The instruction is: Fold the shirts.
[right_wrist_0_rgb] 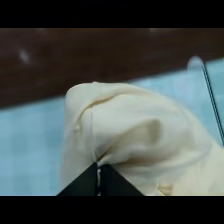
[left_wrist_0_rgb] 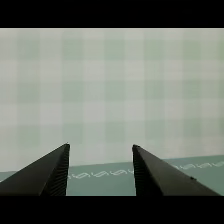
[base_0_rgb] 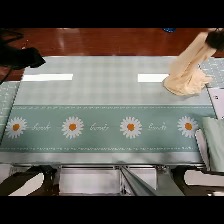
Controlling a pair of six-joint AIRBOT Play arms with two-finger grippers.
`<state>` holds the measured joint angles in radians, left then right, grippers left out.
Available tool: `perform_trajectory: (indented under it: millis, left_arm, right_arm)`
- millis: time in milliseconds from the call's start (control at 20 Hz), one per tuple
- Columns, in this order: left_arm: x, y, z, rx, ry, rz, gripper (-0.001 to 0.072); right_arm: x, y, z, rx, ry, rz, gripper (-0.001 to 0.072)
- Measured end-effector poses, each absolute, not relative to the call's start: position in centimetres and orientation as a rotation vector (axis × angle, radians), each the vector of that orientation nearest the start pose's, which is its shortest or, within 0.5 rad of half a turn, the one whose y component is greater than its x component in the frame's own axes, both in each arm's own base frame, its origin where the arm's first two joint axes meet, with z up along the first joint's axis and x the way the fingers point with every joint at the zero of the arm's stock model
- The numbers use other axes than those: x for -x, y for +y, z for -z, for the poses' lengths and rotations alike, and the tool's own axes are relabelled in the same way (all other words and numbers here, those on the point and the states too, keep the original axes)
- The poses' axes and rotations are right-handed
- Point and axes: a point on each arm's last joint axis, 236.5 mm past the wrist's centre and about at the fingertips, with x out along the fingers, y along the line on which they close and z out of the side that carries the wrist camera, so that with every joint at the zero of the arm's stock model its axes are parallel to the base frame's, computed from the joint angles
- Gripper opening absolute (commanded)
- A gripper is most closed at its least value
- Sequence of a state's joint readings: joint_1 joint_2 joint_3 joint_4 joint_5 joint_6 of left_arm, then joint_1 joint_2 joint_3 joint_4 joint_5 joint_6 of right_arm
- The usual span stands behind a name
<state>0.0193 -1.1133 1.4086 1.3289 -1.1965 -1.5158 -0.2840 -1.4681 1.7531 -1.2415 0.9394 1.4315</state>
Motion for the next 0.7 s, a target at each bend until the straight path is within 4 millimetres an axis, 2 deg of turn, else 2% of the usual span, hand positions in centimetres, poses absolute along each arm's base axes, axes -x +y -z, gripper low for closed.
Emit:
perform_trajectory:
  millis: [100,200,300,400,500,600,700]
  left_arm:
    - [-37.1,-5.9,-18.5,0.161,0.861,0.234,0.0497]
    - [-33.7,-7.3,-18.0,0.169,0.857,0.285,0.0497]
    - [-30.9,-8.2,-16.9,0.175,0.861,0.315,0.0497]
    - [-29.1,-8.5,-16.1,0.179,0.853,0.329,0.0497]
    - [-28.3,-8.8,-15.8,0.184,0.834,0.337,0.0497]
    - [-27.8,-8.9,-15.5,0.187,0.832,0.341,0.0497]
    - [-27.6,-8.9,-15.4,0.189,0.827,0.343,0.0497]
  right_arm:
    - [-51.1,-5.6,-30.0,-0.203,0.419,-0.073,0.0017]
    - [-47.6,-2.2,-38.0,-0.156,0.241,-0.157,0.0017]
    - [-43.7,0.5,-43.3,-0.107,0.122,-0.211,0.0017]
    - [-39.9,3.2,-46.6,-0.074,0.055,-0.275,0.0017]
    - [-36.1,6.4,-48.7,-0.040,0.013,-0.359,0.0017]
    - [-33.3,8.9,-49.1,-0.014,0.019,-0.431,0.0017]
    - [-31.5,11.4,-47.3,0.006,0.095,-0.519,0.0018]
